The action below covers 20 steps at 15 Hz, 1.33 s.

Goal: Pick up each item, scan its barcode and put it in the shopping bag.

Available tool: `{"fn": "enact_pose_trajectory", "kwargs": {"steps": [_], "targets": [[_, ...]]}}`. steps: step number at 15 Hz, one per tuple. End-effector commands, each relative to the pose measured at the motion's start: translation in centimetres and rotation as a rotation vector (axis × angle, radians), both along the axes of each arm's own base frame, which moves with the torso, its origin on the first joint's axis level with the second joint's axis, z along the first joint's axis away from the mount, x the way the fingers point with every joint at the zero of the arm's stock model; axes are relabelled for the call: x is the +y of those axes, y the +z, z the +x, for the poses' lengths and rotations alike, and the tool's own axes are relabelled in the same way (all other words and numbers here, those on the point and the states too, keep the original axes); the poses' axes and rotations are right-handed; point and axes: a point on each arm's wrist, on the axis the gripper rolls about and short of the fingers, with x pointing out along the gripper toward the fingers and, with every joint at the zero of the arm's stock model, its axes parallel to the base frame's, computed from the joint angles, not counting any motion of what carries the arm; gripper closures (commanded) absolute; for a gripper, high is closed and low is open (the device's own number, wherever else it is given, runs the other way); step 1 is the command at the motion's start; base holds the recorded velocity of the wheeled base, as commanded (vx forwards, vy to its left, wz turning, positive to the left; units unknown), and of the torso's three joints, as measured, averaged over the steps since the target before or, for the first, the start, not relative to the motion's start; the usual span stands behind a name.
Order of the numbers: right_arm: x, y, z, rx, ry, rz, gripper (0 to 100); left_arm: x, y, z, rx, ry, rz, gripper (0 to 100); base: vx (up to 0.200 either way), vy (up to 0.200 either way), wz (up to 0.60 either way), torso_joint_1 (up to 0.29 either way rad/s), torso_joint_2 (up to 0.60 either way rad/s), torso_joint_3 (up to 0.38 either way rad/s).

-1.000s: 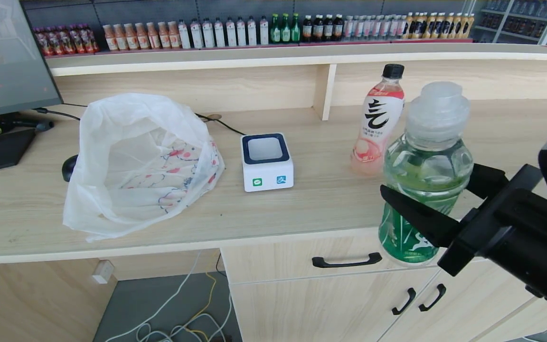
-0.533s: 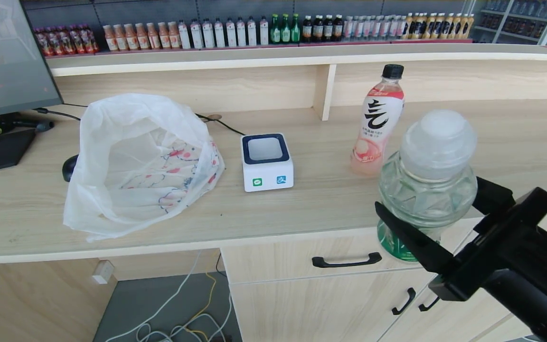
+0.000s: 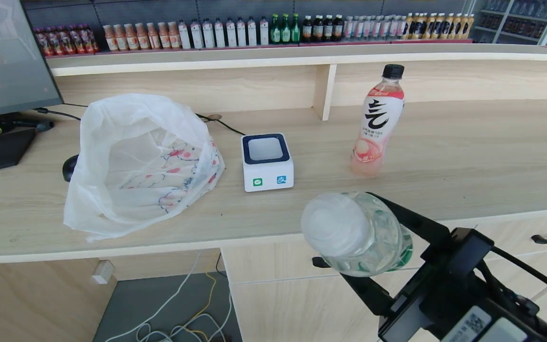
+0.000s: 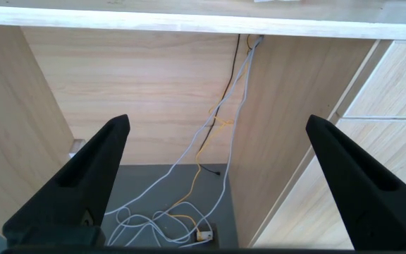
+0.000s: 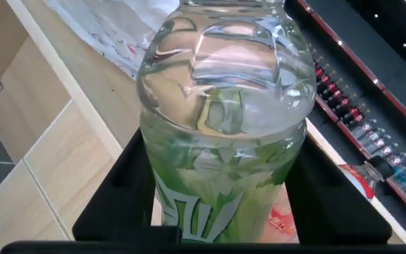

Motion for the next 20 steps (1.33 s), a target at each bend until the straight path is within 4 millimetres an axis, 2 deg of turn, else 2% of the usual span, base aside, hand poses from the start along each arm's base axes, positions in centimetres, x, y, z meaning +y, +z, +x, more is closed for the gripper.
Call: {"fn": "enact_pose_trajectory", "kwargs": {"steps": [1, 9, 14, 20], "targets": [[0.7, -0.1, -0.4, -0.023, 0.023, -0.026, 100, 0.0, 0.0, 0.0, -0.001, 0.001, 0.0, 0, 0.0, 0.0, 0.0, 0.0, 0.0, 0.0], [2.0, 0.3, -2.5, -0.222, 0.073, -0.168, 100, 0.0, 0.0, 0.0, -0.001, -0.001, 0.0, 0, 0.0, 0.0, 0.0, 0.0, 0.0, 0.0], [3.0, 1.0, -2.7, -0.361, 0.146, -0.202, 100, 0.0, 0.0, 0.0, -0.001, 0.001, 0.0, 0, 0.0, 0.0, 0.0, 0.0, 0.0, 0.0], [3.4, 1.7, -2.8, -0.49, 0.196, -0.224, 100, 0.0, 0.0, 0.0, -0.001, 0.001, 0.0, 0, 0.0, 0.0, 0.0, 0.0, 0.0, 0.0]]}}
